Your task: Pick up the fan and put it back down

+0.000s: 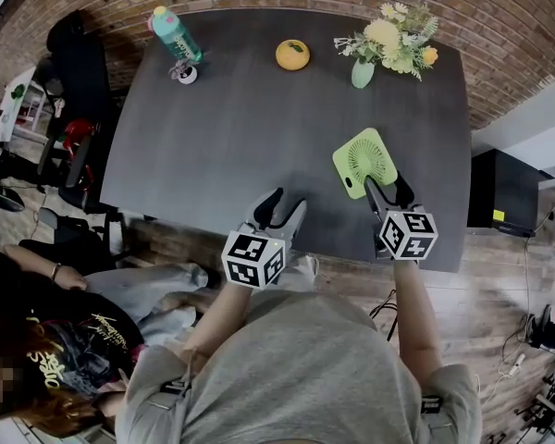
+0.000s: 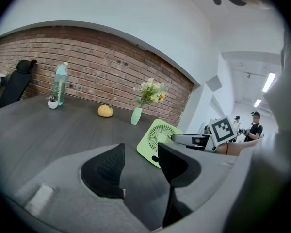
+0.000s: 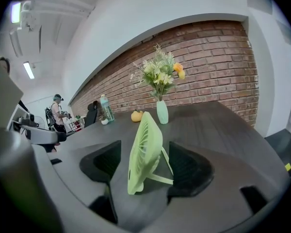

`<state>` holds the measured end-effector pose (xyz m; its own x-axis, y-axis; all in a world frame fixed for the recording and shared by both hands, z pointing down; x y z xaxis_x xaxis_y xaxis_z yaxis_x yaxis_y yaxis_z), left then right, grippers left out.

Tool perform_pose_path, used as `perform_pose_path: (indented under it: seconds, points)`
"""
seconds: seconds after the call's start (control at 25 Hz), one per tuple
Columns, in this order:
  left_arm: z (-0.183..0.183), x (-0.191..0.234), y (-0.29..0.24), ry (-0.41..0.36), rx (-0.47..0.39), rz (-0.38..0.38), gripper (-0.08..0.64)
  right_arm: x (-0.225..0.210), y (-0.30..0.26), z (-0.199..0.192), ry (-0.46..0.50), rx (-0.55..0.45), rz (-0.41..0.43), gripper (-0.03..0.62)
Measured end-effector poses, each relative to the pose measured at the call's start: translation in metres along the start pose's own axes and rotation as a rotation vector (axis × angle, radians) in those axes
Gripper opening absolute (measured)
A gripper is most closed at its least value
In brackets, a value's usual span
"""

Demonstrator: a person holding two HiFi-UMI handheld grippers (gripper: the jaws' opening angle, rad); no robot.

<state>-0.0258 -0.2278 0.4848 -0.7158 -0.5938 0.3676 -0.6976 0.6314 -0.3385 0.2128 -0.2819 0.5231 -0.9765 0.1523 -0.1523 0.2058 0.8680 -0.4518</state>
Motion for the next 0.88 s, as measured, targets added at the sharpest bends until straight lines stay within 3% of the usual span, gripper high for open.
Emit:
perform_pose_path:
  seconds: [0.88]
  points:
    - [0.008, 0.027, -0.01, 0.011, 0.02, 0.03, 0.201, 0.007, -0.053, 0.011, -0.012, 0.011, 0.036, 0.291]
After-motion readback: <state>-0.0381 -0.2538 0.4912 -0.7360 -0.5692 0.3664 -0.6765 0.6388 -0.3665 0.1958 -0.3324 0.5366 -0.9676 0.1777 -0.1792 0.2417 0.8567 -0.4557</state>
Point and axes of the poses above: the fingertips, and each gripper's own axes: y backward along the fingers, x to its left, z out of its top, the point moved 5 cm from there along y, backward along the fingers, and after that the axes turned 11 degrees about -z, right-handed, at the moved point
